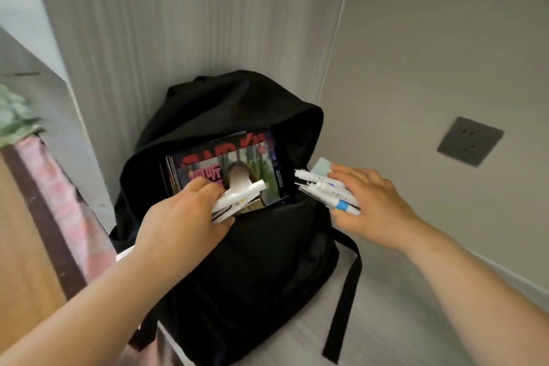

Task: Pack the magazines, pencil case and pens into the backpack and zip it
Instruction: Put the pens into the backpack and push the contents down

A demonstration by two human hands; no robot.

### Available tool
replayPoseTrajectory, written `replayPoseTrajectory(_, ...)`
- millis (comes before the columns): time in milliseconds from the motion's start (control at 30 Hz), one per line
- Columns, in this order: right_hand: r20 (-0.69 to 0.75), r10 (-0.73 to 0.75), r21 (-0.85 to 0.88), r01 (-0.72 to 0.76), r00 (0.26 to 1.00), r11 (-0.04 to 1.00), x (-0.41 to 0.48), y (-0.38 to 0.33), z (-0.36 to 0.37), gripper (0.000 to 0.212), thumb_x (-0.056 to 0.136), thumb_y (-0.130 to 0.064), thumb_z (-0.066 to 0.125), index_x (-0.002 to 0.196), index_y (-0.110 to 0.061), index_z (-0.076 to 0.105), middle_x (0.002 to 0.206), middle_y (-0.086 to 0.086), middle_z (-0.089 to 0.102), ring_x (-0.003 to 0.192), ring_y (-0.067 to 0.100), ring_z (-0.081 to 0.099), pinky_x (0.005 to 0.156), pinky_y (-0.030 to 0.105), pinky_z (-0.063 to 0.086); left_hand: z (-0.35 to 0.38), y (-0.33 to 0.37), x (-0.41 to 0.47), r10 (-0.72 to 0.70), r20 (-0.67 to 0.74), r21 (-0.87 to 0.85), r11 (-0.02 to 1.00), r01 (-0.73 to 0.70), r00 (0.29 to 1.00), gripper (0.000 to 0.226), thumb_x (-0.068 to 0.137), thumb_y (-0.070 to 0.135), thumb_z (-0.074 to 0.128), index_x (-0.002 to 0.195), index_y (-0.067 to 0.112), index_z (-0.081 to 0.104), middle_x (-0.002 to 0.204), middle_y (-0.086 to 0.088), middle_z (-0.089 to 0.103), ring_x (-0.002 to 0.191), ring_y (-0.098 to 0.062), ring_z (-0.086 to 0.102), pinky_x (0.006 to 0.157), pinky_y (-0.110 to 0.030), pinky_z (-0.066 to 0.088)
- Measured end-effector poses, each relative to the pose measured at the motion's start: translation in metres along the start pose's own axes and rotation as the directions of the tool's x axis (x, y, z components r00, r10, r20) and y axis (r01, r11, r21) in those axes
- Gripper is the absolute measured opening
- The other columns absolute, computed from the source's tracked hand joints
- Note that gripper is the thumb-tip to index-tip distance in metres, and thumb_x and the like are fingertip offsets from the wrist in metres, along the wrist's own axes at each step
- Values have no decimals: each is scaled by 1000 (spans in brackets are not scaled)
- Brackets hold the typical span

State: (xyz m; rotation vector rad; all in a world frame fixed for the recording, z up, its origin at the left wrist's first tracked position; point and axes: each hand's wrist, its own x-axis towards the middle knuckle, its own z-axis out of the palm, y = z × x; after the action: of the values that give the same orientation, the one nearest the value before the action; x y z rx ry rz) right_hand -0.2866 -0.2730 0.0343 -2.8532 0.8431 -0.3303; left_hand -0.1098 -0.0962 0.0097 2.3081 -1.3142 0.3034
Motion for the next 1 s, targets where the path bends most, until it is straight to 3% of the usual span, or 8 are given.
replayPoseTrajectory(100,77,-34,64,30,996,998,32,-19,1,58,80,-30,54,135,-28,32,147,-13,29,127,16,26,94,23,18,9,-12,11,31,234,156,985,-69,972,33,81,45,55,109,27,53,104,9,59,94,-15,62,65,-24,41)
replayPoseTrajectory(233,219,-53,74,38,974,997,69,-38,3,50,81,-28,55,128,-25,40,129,-2,47,114,19,40,90,31,35,22,-17,-1,121,388,204,956,-213,914,20,87,37,46,105,30,52,74,10,54,84,-15,60,58,-21,35)
replayPoseTrajectory(400,593,-127,110,76,795,991,105,-71,13,5,82,-29,55,85,-26,56,77,-8,52,71,10,50,61,23,39,22,-24,-17,144,391,199,951,-237,909,20,88,37,43,104,28,51,89,4,63,91,-17,62,53,-21,28)
replayPoseTrajectory(600,780,-117,-44,239,615,970,124,-97,35,19,82,-31,55,64,-33,47,69,-10,46,59,6,44,51,22,31,26,-22,-20,161,418,171,953,-252,894,21,87,33,43,104,28,53,90,1,62,94,-20,61,66,-25,31)
replayPoseTrajectory(667,783,-102,-58,235,613,970,129,-93,32,10,78,-33,57,74,-25,53,76,-5,49,64,11,47,56,23,35,25,-23,-19,167,424,153,956,-251,890,21,86,32,43,105,29,53,92,2,63,94,-20,61,66,-25,32)
replayPoseTrajectory(800,833,-89,0,161,546,987,134,-88,18,41,62,-47,59,92,-18,55,82,-9,50,75,9,49,69,25,38,23,-24,-16,173,414,121,963,-242,894,20,86,34,43,102,29,54,75,2,52,91,-21,61,62,-24,30)
replayPoseTrajectory(933,931,-31,-43,194,364,980,127,-95,33,14,78,-35,58,69,-25,52,73,-9,45,68,7,44,64,23,35,20,-25,-12,178,403,53,975,-217,898,23,85,40,44,103,29,55,77,6,55,90,-17,61,67,-25,37)
replayPoseTrajectory(1000,939,7,-96,243,344,965,124,-99,48,14,84,-32,53,74,-22,54,74,-9,46,68,7,44,62,23,35,17,-28,-9,170,412,1,982,-187,895,25,85,43,47,104,30,56,85,9,61,87,-14,59,68,-22,41)
